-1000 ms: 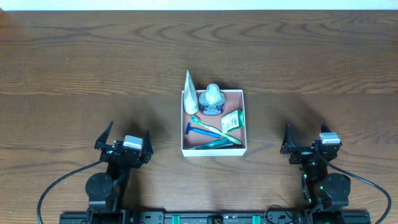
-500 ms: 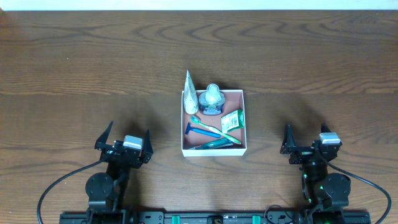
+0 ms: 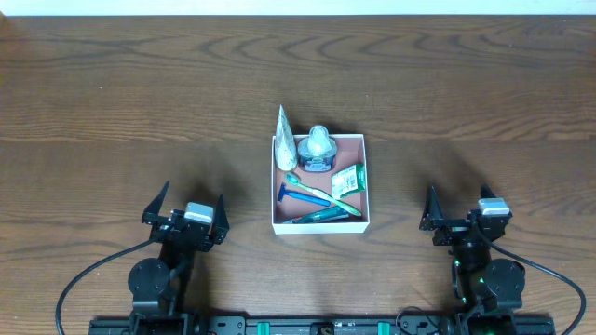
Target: Pack container
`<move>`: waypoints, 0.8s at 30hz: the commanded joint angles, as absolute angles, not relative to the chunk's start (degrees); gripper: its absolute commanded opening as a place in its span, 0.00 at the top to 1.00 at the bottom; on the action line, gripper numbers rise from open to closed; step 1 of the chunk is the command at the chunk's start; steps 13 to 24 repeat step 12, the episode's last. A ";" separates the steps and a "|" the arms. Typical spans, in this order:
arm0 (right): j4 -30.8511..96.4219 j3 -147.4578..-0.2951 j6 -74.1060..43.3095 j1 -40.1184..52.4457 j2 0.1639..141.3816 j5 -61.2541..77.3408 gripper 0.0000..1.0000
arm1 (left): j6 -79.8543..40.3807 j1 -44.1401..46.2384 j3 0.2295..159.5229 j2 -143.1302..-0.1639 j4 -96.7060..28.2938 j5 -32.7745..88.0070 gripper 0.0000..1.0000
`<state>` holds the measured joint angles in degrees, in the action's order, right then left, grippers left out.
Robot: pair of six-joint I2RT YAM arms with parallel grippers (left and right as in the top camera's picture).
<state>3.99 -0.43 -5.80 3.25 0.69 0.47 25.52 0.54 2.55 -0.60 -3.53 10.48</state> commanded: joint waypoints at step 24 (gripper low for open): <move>4.25 -0.30 -5.06 3.70 0.27 0.89 0.01 | 25.63 0.27 0.73 -0.25 -4.16 10.22 0.02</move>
